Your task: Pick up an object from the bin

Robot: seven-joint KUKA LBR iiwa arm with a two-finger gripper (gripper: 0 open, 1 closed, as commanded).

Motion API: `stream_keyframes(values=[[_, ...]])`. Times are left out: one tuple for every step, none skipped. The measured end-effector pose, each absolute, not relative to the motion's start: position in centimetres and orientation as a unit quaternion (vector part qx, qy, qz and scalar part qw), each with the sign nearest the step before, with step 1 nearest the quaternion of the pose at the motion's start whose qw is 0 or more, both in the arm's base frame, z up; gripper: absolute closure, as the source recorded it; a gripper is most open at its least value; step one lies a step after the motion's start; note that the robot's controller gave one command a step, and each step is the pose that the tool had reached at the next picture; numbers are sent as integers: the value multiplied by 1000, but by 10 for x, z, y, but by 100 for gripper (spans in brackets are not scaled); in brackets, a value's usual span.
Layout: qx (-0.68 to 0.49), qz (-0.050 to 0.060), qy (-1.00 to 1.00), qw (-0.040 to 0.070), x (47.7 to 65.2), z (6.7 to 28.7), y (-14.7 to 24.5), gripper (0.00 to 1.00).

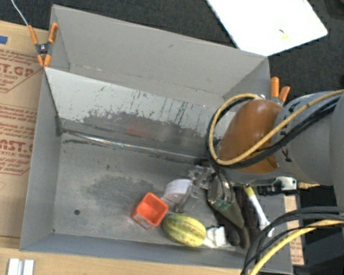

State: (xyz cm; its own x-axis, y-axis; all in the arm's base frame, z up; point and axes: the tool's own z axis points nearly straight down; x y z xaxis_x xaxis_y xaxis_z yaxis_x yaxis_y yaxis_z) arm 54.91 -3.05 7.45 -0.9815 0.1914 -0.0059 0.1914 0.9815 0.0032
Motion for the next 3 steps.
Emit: stream_keyframes(values=[[96,1,995,3,549,74,-30,100],[130,2,992,8,558,74,-18,100],[130,2,992,8,558,74,-18,100]])
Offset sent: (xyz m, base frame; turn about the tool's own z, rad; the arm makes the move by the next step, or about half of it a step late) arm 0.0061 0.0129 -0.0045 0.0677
